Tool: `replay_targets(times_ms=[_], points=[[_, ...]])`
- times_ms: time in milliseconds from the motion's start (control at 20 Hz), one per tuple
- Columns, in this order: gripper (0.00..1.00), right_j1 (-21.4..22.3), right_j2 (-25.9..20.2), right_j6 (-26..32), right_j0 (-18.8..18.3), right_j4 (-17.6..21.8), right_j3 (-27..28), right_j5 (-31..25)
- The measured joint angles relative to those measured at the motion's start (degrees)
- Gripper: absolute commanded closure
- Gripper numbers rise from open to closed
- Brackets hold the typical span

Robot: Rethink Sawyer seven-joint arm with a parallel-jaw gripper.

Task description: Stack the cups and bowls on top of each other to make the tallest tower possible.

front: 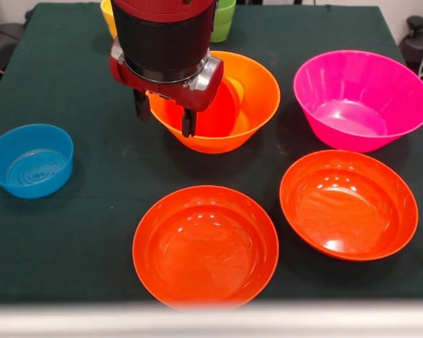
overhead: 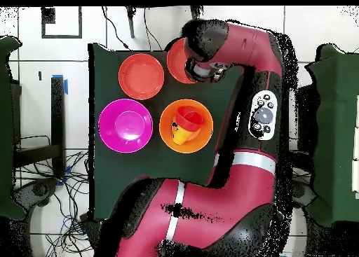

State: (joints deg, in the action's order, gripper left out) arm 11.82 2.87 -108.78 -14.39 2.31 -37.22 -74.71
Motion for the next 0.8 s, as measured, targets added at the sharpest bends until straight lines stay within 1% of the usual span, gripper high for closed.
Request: replay_targets(times_ms=[250, 300, 450, 650, 800], points=[[0.00, 0.48, 0.41, 0.00, 0.02, -1.22, -2.42, -0.11], [0.00, 0.99, 0.66, 0.00, 0.06, -1.55, -4.01, -0.27], [0.00, 1.72, 1.06, -0.01, 0.15, -1.76, -5.75, -0.36], [0.00, 3.43, 3.73, -0.76, 0.95, -2.35, -10.07, -0.31], [0.00, 4.24, 5.48, -1.99, 1.46, -2.67, -12.21, -0.32]])
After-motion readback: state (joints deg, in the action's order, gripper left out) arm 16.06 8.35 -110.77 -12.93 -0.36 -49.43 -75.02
